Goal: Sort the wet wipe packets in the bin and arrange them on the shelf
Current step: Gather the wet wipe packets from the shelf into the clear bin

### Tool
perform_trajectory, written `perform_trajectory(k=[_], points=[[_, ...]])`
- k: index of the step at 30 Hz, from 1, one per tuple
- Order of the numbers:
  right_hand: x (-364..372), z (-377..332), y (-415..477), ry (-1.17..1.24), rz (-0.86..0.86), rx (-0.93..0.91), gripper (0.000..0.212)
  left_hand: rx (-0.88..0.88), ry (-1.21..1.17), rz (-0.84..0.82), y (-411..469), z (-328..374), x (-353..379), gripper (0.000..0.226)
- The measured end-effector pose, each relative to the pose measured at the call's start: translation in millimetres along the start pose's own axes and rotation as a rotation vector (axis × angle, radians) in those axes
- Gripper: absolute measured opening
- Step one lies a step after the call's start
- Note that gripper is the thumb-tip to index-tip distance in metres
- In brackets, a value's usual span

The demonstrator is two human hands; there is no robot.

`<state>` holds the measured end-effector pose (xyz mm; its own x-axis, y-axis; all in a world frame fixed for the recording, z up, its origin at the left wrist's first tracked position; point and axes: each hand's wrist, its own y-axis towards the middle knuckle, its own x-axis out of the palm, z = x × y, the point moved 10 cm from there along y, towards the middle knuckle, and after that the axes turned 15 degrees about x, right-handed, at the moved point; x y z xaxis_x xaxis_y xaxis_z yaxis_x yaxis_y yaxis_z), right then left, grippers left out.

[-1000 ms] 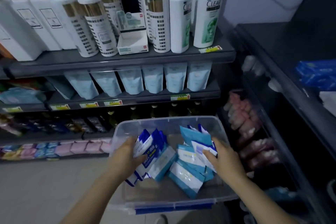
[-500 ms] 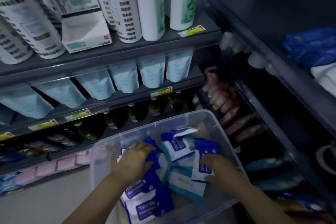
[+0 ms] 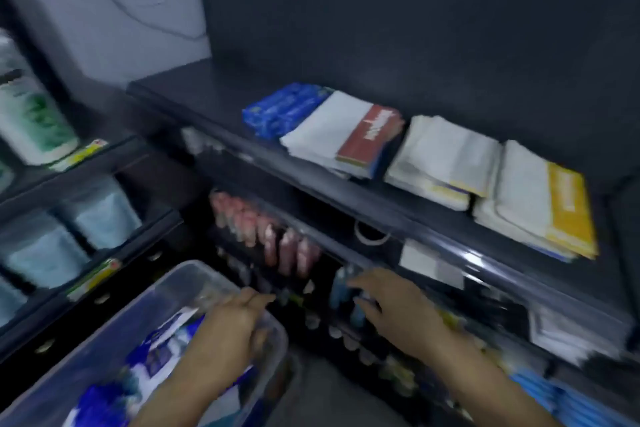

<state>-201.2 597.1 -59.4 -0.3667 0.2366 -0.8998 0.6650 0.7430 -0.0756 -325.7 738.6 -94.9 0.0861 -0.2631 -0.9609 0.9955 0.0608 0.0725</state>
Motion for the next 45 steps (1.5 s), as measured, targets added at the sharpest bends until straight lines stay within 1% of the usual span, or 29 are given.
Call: perform_trajectory(k=[2,4,6,10,15,18,20,23,25,28,31,33,37,40,43,45], points=[[-45.6,45.4,-28.4,-0.002,0.1,0.061,0.034,0.092,0.028,0.074,36.2,51.2,-9.9,0.053],[-89.9,93.5,-59.7,-0.025,0.205,0.108,0.03,0.173,0.021,0.099,72.7,109.6,-13.8,0.054],[-127.6,146.7,-94.8,-0.036,0.256,0.195,0.029,0.233,-0.01,0.14,106.2,168.8,-18.2,0.049],[-204.9,251.6,-180.3,-0.029,0.457,0.372,0.028,0.385,-0.014,0.251,166.3,294.2,-21.2,0.04],[-255.4,354.0,-270.6,-0.002,0.587,0.621,0.032,0.577,-0.013,0.232,220.8,421.1,-3.4,0.044],[-268.1,394.0,-302.3,-0.021,0.59,0.709,0.035,0.72,-0.004,0.197,246.5,477.6,12.1,0.044],[-275.2,416.6,-315.8,-0.025,0.614,0.751,0.035,0.775,-0.001,0.173,262.9,504.3,23.9,0.045],[-281.9,442.5,-321.2,-0.038,0.621,0.807,0.038,0.858,-0.007,0.142,287.1,534.0,46.7,0.049],[-286.1,455.8,-314.8,-0.055,0.614,0.823,0.04,0.877,-0.027,0.074,307.1,547.8,64.4,0.05],[-296.1,471.1,-295.2,-0.098,0.589,0.84,0.047,0.849,-0.081,0.01,346.8,556.9,83.0,0.051],[-303.4,488.7,-265.5,-0.108,0.522,0.857,0.056,0.814,-0.075,-0.014,391.3,560.9,88.8,0.056],[-307.7,499.7,-243.0,-0.117,0.493,0.855,0.064,0.787,-0.07,-0.065,417.6,562.6,93.7,0.061],[-299.9,519.6,-194.7,-0.142,0.373,0.868,0.085,0.787,-0.08,-0.234,446.4,564.3,115.8,0.077],[-282.6,533.1,-162.2,-0.162,0.247,0.847,0.1,0.773,-0.161,-0.295,458.8,559.0,125.6,0.087],[-261.8,549.4,-149.1,-0.147,0.104,0.852,0.101,0.729,-0.138,-0.353,468.9,547.0,134.9,0.093],[-257.8,556.0,-148.4,-0.102,0.088,0.86,0.098,0.71,-0.12,-0.384,473.9,541.3,137.6,0.094]])
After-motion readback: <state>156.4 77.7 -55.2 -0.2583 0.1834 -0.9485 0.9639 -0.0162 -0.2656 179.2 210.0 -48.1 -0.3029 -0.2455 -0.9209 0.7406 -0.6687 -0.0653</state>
